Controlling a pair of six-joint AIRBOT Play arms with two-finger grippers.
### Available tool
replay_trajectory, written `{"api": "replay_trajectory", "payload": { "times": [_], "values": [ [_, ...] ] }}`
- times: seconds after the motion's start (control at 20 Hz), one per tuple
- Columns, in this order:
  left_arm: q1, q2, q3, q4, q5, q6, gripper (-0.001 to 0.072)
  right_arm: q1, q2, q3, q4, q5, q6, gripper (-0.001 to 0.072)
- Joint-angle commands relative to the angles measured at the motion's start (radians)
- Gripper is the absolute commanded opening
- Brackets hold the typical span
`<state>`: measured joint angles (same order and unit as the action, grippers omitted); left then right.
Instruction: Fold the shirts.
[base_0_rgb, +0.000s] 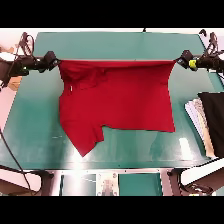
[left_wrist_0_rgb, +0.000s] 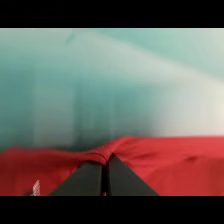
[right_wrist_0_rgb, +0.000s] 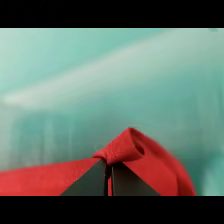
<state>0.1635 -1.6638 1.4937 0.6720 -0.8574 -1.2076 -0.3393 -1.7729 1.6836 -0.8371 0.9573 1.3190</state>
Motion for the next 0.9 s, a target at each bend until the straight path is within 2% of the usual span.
{"api": "replay_trajectory", "payload": {
  "times": [0.0,0.1,0.4,0.7,0.75,0.8,0.85],
  "values": [
    [-0.002,-0.001,0.001,0.247,-0.161,-0.060,0.0024,0.000,0.005,-0.013,-0.229,0.188,0.108,0.0013],
    [-0.002,-0.001,-0.004,0.292,-0.217,-0.060,0.0024,0.000,0.034,-0.080,-0.276,0.222,0.122,0.0012],
    [-0.003,-0.001,-0.133,0.294,-0.257,-0.066,0.0024,0.001,0.121,-0.331,-0.274,0.219,0.122,0.0013],
    [-0.002,-0.002,-0.175,0.282,-0.263,-0.077,0.0024,0.001,0.125,-0.422,-0.274,0.204,0.121,0.0016],
    [-0.002,-0.002,-0.174,0.269,-0.273,-0.094,0.0067,0.001,0.125,-0.417,-0.274,0.204,0.121,0.0069],
    [-0.002,-0.001,-0.167,0.262,-0.299,-0.102,0.0414,0.000,0.126,-0.410,-0.274,0.213,0.121,0.0265],
    [0.000,0.000,-0.152,0.266,-0.341,-0.133,0.0581,-0.003,0.127,-0.394,-0.275,0.242,0.121,0.0372]
  ]
}}
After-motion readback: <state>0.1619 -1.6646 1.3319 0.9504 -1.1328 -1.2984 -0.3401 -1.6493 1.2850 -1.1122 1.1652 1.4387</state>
